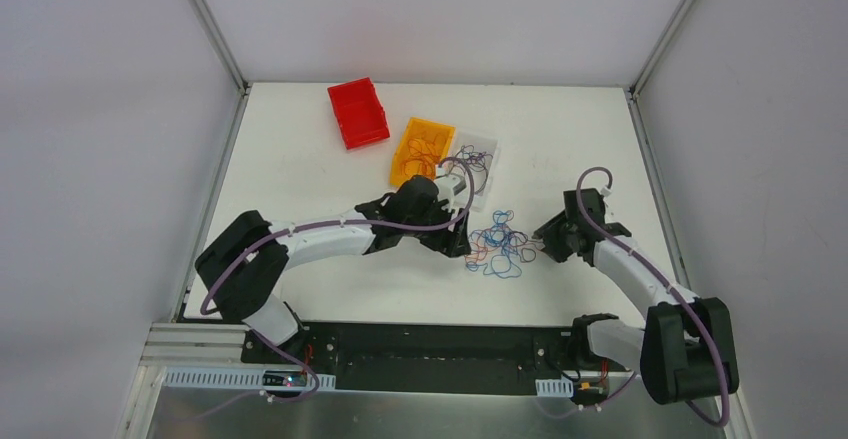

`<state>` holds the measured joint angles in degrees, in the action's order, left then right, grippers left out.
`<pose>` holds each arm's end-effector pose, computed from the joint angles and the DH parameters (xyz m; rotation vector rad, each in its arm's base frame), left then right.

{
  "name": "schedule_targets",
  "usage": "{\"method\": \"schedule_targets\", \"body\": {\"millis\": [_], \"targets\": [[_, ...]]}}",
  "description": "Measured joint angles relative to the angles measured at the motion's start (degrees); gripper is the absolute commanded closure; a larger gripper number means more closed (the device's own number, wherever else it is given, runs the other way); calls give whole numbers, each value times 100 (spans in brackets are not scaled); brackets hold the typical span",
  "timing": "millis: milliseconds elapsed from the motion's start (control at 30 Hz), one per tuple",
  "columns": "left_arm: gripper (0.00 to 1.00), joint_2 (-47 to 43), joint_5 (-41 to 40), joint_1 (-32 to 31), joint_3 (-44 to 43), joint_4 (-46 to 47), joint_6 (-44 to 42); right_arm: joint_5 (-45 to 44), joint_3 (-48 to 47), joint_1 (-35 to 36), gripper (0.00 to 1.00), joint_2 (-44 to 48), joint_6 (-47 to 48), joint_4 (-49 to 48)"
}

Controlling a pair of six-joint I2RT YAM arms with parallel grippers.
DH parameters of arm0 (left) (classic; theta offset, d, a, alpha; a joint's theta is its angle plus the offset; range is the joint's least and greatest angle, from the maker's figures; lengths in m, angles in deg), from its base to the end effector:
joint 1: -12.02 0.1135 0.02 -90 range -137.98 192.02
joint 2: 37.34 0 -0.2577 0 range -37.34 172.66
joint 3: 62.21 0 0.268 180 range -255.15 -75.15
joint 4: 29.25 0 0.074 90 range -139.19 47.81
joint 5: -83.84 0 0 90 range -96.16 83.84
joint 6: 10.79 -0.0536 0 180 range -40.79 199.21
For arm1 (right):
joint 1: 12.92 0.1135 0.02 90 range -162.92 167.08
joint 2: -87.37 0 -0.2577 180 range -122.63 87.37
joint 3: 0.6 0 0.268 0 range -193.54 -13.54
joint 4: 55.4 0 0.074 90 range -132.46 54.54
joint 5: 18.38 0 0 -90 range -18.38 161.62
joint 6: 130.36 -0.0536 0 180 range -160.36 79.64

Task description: Untangle the cables

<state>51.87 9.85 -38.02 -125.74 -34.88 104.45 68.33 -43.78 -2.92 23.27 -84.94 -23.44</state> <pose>0.2232 -0.2894 0.1898 0.6656 2.1879 -1.0366 0.2317 0.0377 0.1479 0.7726 2.4002 0.3238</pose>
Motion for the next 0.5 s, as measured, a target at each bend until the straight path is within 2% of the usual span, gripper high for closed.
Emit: {"method": "schedule_targets", "body": {"millis": [167, 300, 500], "targets": [[32, 275, -101, -326, -7, 210, 98, 120, 0, 0, 72, -328, 2, -251], [32, 485, -153, -468, -31, 337, 142, 273, 0, 0, 98, -400, 13, -385], [34, 970, -160, -472, -352, 457, 173, 415, 0, 4, 100, -356, 48, -431]]}}
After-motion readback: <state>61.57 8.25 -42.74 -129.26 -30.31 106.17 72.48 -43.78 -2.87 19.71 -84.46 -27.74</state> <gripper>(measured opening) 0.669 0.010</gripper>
